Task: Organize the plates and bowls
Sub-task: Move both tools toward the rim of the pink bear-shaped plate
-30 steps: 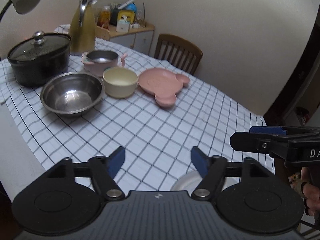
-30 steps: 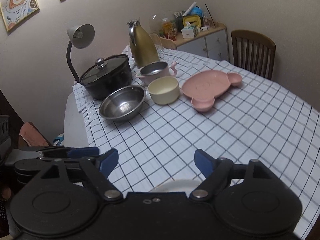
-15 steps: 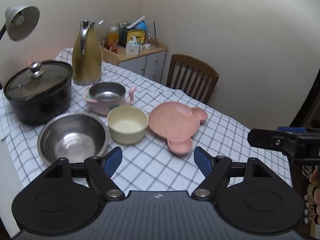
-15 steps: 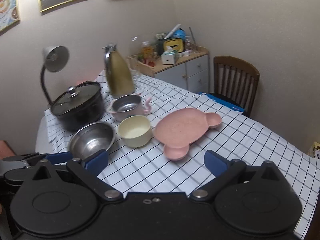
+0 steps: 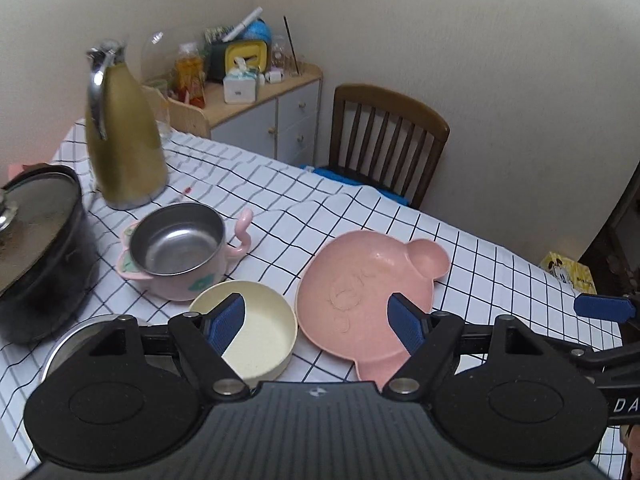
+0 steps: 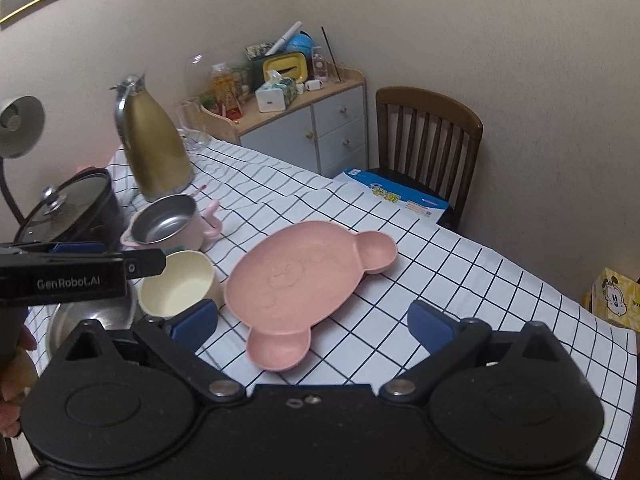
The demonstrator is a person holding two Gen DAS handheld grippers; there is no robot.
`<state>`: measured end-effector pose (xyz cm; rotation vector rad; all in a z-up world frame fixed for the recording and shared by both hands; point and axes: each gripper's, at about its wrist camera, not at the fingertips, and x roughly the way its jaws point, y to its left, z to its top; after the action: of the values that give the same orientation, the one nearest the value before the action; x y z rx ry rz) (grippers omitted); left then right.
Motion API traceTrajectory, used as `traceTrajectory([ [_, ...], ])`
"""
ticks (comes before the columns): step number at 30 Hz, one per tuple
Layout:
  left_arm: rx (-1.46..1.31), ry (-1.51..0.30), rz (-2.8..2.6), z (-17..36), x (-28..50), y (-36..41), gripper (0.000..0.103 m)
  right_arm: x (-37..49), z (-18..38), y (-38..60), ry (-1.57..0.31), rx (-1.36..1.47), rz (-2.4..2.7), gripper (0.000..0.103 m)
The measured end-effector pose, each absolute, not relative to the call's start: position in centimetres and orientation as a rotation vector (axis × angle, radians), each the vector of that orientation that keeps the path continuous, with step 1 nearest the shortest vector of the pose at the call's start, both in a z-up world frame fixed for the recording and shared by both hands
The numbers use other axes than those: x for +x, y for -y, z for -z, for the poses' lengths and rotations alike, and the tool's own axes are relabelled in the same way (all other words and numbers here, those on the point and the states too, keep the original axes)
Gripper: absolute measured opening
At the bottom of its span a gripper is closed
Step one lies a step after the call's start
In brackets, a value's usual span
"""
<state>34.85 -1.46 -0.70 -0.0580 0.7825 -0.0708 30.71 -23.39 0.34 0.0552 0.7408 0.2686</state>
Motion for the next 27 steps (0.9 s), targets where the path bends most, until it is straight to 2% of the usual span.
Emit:
traceTrajectory([
  [6,-0.053,-0.859,0.07,3.2,39.7,1.4,0.078,34.7,2.0,23.1,-0.802,0.079,-0.218,0.099],
  [9,-0.057,-0.875,0.08,4.0,41.0,1.4,0.078,36.6,3.5,23.1,-0.851,0.114,-0.188,0.094],
  [20,-0.034,-0.907,0.091,6.0,42.5,1.8,0.078,41.9,9.5,22.7,-0.996,0.206,-0.076,0.064],
  [22,-0.031,-0.915,0.1,6.5,42.6,1.8,0.078,42.4,10.3,22.7,-1.016,0.233,-0.075,0.055],
  [27,-0.025,-0.932,0.095,7.6,43.8,1.9,0.078,43.3,11.4,22.2,-1.041,0.264,-0.076,0.048],
])
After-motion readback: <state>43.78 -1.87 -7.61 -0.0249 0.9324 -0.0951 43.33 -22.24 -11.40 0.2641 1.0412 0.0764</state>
